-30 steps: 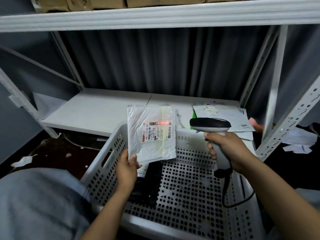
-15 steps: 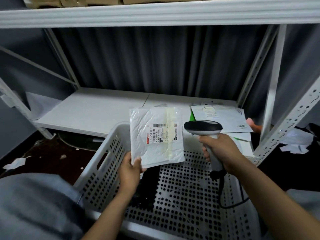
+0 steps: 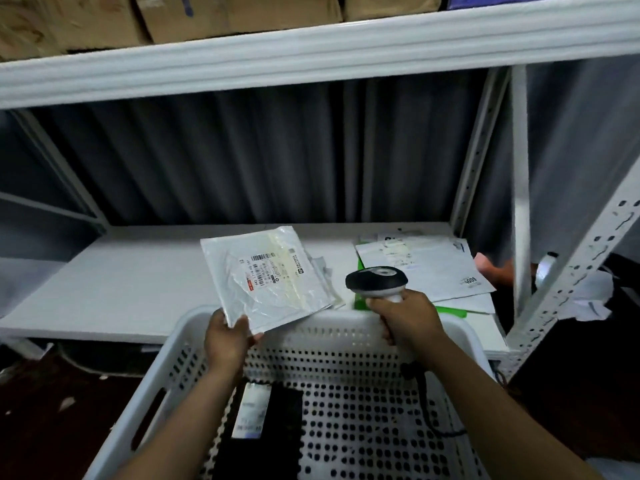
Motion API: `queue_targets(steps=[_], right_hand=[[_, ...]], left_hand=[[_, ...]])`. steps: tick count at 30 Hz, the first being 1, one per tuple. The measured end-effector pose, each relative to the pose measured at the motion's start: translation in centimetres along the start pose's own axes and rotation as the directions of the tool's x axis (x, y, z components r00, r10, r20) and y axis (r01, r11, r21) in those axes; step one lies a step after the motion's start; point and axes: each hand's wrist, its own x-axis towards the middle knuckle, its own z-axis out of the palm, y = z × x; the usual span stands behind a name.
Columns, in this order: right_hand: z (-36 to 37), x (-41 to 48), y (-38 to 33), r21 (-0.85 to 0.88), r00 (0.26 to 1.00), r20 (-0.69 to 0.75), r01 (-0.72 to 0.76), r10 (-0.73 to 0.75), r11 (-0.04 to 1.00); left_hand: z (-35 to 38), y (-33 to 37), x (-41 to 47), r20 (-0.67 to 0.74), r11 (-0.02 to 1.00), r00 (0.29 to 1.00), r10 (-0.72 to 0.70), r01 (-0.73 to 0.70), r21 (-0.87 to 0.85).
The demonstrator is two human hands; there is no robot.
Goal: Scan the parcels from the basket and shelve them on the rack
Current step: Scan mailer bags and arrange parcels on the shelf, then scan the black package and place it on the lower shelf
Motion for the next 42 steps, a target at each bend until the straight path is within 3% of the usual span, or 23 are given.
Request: queue_targets(steps=[4,9,15,20,25,29,32,34,39,42], right_hand=[[-0.3,4.6,0.3,0.133,0.999,-0.036,-0.031,0.036,0.991],[-0.2,8.9,1.0,0.23,0.999,0.007,-0.041,0.04,0.972],[1.5,11.6,2.9,0.174,0.99,0.069,-0.13,0.12,0.976],[2.5,11.6,3.4,0.085,0.987,0.114,-0.127,0.117,0.988],[2.7,9.3,2.2,-0.01,0.981,0.183,-0.064,0.065,0.998],[3.4,5.7,2.2,-0.103,0.969,0.246,-0.006,0.032,0.995],[4.5,3.1,3.5,-0.279,0.95,0.311,0.075,0.017,0.957],[5.3,1.8,4.7,-0.406,0.935,0.352,0.115,0.04,0.907],[7.8,-0.3,8.3,-0.529,0.889,0.447,0.178,0.095,0.83],[10.0,-0.2,11.1,-0.552,0.87,0.479,0.193,0.12,0.811]], left_hand=[[4.8,0.6,4.4,0.046,0.998,0.998,-0.049,0.047,0.041],[9.4,-1.0,9.9,0.083,0.96,0.991,-0.105,0.079,0.268],[12.1,-3.6,15.1,0.102,0.908,0.977,-0.187,0.132,0.398],[11.0,-4.4,17.4,0.03,0.791,0.968,-0.248,0.185,0.583],[8.6,-1.2,13.3,0.112,0.645,0.993,0.024,-0.101,0.758],[4.1,-1.2,8.5,0.253,0.578,0.95,0.185,-0.313,0.753],[-0.1,-3.7,4.6,0.316,0.528,0.912,0.261,-0.409,0.745],[-2.7,-6.6,2.4,0.333,0.501,0.922,0.196,-0.386,0.775],[-8.7,-15.3,-0.1,0.242,0.479,0.961,-0.135,-0.151,0.865],[-11.4,-19.8,-0.3,0.178,0.378,0.929,-0.326,-0.044,0.925]])
